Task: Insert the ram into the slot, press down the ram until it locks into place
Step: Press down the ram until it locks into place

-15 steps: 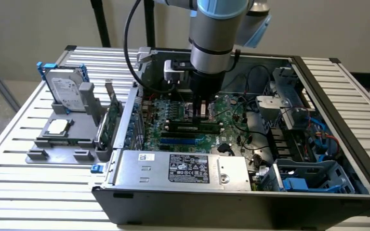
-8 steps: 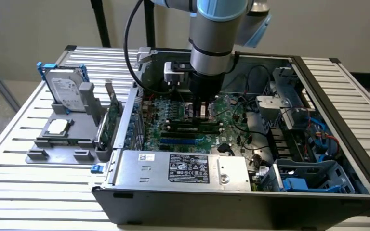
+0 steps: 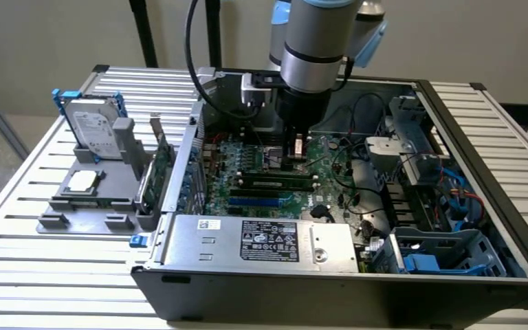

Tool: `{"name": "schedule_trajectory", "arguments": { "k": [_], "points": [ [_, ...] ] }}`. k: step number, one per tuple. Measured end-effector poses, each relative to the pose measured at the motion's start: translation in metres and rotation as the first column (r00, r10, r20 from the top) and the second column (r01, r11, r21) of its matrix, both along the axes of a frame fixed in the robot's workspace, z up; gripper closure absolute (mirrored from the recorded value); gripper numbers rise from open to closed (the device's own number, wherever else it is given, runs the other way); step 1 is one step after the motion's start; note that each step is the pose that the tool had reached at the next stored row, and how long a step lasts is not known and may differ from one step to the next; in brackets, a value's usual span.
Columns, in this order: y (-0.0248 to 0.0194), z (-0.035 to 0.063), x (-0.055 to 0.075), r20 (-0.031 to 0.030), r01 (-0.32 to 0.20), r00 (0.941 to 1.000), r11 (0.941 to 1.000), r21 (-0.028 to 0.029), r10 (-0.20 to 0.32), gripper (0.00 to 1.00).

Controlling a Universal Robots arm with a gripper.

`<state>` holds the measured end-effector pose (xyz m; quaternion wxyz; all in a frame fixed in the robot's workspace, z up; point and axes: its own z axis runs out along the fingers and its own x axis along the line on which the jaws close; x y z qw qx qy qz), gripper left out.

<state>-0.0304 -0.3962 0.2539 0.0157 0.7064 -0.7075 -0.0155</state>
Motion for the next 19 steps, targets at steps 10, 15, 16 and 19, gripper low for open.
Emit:
{"name": "schedule_trajectory", "arguments": {
  "k": [10,15,16,19],
  "points": [
    [-0.0011,0.0045,0.0016,0.0000,0.000,1.0000,1.0000,0.0001,0.000,0.89],
    [-0.0011,0.0045,0.0016,0.0000,0.000,1.0000,1.0000,0.0001,0.000,0.89],
    [-0.0011,0.0045,0.0016,0.0000,0.000,1.0000,1.0000,0.0001,0.000,0.89],
    [-0.0011,0.0045,0.0016,0.0000,0.000,1.0000,1.0000,0.0001,0.000,0.89]
  ]
}}
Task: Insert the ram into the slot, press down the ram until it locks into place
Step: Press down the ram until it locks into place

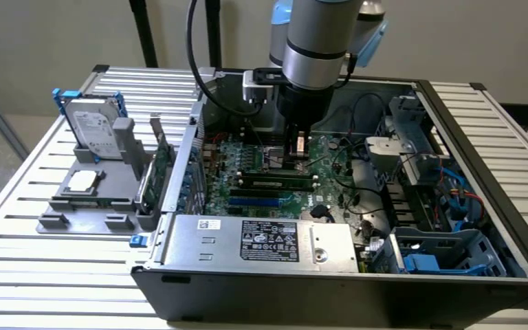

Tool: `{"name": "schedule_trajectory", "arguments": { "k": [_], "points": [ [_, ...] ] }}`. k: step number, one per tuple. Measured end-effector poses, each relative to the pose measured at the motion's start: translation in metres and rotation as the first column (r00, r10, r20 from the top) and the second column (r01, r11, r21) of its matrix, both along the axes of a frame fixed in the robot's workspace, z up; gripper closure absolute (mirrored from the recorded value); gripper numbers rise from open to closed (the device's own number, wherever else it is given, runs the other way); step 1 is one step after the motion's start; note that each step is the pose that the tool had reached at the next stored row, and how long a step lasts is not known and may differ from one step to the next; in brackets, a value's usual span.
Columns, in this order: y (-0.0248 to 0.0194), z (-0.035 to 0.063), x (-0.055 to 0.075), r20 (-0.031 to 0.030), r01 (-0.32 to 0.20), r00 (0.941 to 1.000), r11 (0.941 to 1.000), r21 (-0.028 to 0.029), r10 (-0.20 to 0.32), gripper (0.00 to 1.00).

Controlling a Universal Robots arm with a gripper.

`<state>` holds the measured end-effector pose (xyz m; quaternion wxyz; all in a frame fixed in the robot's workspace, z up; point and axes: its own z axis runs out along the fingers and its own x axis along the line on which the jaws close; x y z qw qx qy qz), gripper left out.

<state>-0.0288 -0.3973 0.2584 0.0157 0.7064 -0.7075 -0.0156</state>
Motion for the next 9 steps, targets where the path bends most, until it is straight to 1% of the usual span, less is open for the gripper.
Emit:
{"name": "schedule_trajectory", "arguments": {
  "k": [9],
  "points": [
    [0.0000,0.0000,0.0000,0.0000,0.000,1.0000,1.0000,0.0000,0.000,0.89]
  ]
}}
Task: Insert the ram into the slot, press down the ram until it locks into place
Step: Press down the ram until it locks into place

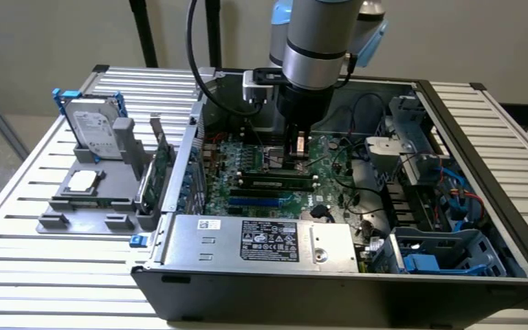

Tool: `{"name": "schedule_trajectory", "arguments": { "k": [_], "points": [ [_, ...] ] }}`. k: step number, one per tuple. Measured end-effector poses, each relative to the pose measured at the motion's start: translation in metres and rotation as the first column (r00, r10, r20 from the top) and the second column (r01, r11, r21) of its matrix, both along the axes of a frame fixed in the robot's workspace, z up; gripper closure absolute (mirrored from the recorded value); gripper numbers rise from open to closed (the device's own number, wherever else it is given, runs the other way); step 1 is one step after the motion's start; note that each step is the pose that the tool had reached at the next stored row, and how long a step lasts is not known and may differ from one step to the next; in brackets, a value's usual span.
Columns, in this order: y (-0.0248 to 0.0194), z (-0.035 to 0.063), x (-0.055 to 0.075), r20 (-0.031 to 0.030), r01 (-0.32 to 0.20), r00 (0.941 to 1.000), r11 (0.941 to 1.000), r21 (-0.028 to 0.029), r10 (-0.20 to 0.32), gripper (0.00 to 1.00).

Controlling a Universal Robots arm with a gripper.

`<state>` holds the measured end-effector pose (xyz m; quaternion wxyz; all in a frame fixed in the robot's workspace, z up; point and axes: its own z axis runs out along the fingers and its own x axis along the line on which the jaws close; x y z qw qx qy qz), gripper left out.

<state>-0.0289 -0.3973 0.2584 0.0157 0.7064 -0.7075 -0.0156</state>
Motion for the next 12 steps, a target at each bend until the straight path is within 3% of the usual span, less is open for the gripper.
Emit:
{"name": "schedule_trajectory", "arguments": {
  "k": [3,6,12],
  "points": [
    [-0.0003,0.0000,0.0000,0.0000,0.018,0.9998,0.9998,0.0004,-0.018,0.89],
    [-0.0004,0.0000,0.0000,0.0000,0.070,0.9976,0.9976,0.0005,-0.070,0.89],
    [-0.0004,0.0000,0.0000,0.0000,0.178,0.9841,0.9841,0.0005,-0.178,0.89]
  ]
}}
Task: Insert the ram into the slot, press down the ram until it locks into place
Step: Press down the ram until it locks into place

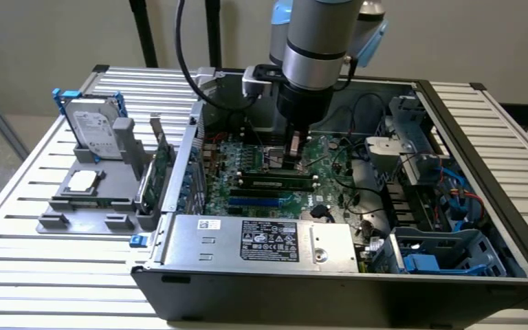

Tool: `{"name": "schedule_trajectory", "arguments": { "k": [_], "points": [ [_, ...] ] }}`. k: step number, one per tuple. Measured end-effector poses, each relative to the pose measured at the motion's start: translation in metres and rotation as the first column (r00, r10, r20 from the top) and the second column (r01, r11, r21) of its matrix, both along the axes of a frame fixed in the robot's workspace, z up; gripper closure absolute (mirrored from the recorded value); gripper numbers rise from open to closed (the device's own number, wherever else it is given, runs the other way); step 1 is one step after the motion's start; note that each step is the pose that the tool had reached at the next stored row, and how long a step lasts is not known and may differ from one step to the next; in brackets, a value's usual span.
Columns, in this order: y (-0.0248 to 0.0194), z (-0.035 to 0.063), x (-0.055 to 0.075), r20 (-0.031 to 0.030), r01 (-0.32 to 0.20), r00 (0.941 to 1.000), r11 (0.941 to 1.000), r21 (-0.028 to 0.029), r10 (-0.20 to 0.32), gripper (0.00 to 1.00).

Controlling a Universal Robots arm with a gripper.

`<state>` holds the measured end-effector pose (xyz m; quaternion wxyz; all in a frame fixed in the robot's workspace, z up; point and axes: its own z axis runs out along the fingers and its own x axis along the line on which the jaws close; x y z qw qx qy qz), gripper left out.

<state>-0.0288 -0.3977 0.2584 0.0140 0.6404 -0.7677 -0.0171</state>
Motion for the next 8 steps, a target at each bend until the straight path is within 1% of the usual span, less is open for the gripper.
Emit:
{"name": "schedule_trajectory", "arguments": {
  "k": [2,4,8],
  "points": [
    [0.0000,0.0000,0.0000,0.0000,0.035,0.9994,0.9994,0.0000,-0.035,0.89],
    [0.0000,0.0000,0.0000,0.0000,0.071,0.9975,0.9975,-0.0001,-0.071,0.89],
    [0.0000,0.0000,0.0000,0.0001,0.136,0.9906,0.9906,-0.0011,-0.136,0.89]
  ]
}}
